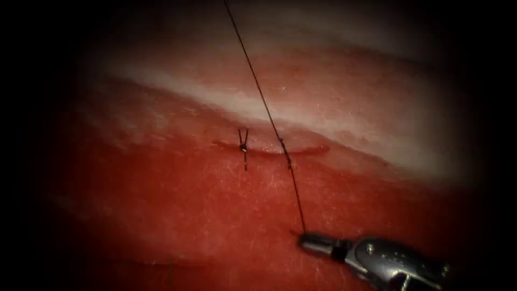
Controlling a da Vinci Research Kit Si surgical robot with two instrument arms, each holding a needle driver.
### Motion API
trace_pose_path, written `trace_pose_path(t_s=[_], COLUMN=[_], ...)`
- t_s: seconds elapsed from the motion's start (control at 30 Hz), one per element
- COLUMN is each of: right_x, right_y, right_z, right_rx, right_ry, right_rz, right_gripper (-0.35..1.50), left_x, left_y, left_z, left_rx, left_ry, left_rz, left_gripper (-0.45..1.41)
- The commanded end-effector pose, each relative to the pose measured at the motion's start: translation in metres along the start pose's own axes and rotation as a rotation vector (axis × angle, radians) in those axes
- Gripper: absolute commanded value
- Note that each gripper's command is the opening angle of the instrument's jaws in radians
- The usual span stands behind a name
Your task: Wound Closure
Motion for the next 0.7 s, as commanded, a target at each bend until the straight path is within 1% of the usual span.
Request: trace_pose_path(t_s=[0.03, 0.17, 0.2, 0.23, 0.33, 0.4, 0.5, 0.63, 0.7], right_x=[-0.0002, -0.0001, -0.0001, -0.0002, -0.0002, 0.0000, 0.0003, 0.0009, 0.0017], right_y=[-0.0001, 0.0003, 0.0004, 0.0005, 0.0010, 0.0017, 0.0023, 0.0030, 0.0038], right_z=[0.0008, 0.0009, 0.0009, 0.0009, 0.0010, 0.0012, 0.0009, -0.0003, -0.0010], right_rx=[0.002, 0.006, 0.005, 0.005, 0.004, 0.002, 0.021, 0.030, 0.068], right_ry=[0.008, 0.029, 0.035, 0.034, 0.043, 0.074, 0.123, 0.167, 0.168], right_rz=[0.001, 0.004, 0.004, 0.004, 0.005, 0.009, 0.012, 0.019, 0.024], right_gripper=[-0.35, -0.35, -0.32, -0.18, 0.78, 1.33, 1.41, 1.38, 1.40], left_x=[0.0003, 0.0013, 0.0016, 0.0019, 0.0032, 0.0047, 0.0063, 0.0083, 0.0092], left_y=[-0.0001, 0.0024, 0.0031, 0.0038, 0.0065, 0.0091, 0.0114, 0.0144, 0.0161], left_z=[0.0004, -0.0012, -0.0017, -0.0022, -0.0041, -0.0061, -0.0083, -0.0113, -0.0129], left_rx=[-0.012, -0.077, -0.094, -0.112, -0.182, -0.243, -0.292, -0.350, -0.378], left_ry=[0.004, -0.020, -0.028, -0.030, -0.025, -0.026, -0.014, -0.005, 0.001], left_rz=[0.007, 0.000, -0.002, -0.011, -0.037, -0.057, -0.075, -0.087, -0.081], left_gripper=[-0.45, -0.45, -0.45, -0.45, -0.45, -0.45, -0.45, -0.45, -0.45])
